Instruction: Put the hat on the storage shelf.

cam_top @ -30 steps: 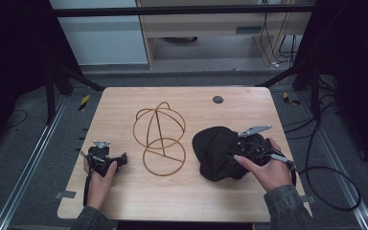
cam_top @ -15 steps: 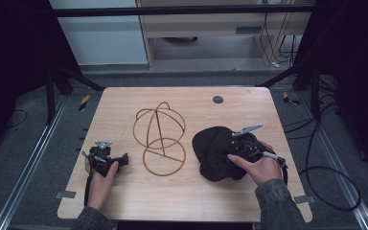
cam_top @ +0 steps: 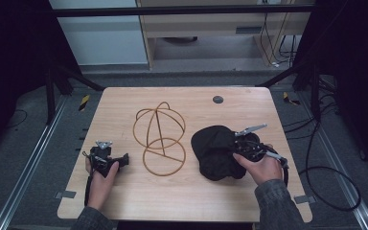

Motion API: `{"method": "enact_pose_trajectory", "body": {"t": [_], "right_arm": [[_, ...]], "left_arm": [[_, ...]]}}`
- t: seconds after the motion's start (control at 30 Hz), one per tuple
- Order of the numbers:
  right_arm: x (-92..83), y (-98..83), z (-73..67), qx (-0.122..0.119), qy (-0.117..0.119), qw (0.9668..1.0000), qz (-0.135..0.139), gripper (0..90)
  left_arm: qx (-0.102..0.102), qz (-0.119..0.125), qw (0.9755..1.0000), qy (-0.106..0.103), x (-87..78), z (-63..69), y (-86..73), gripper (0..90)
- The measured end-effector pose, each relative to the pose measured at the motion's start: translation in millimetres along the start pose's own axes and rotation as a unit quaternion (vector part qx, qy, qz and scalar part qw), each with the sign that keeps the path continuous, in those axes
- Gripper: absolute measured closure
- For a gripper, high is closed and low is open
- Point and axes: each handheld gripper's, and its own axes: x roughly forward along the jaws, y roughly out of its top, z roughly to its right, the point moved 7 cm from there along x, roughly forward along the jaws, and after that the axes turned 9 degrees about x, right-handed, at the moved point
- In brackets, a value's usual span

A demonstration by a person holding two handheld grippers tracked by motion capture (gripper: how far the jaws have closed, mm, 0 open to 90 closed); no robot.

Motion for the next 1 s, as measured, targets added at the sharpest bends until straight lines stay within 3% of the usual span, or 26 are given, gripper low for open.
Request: {"method": "enact_pose_trajectory", "body": {"t": [0.27, 0.6, 1.0], "right_arm": [[-5.4, 9.3, -0.8, 0.006, 0.017, 0.9998, -0.002, 83.8], [-25.9, 28.6, -3.0, 0.046, 0.064, 0.9966, 0.023, 85.0], [-61.6, 60.4, -10.0, 0.056, 0.064, 0.9939, 0.07, 85.1]], "left_arm": [[0.001, 0.001, 1.0, -0.001, 0.1, 0.7, 0.2, 0.0], [0.004, 0.001, 1.0, -0.004, -0.1, 1.8, 0.2, 0.0], [0.007, 0.001, 0.9999, -0.007, -0.2, 3.5, 0.3, 0.0]]}}
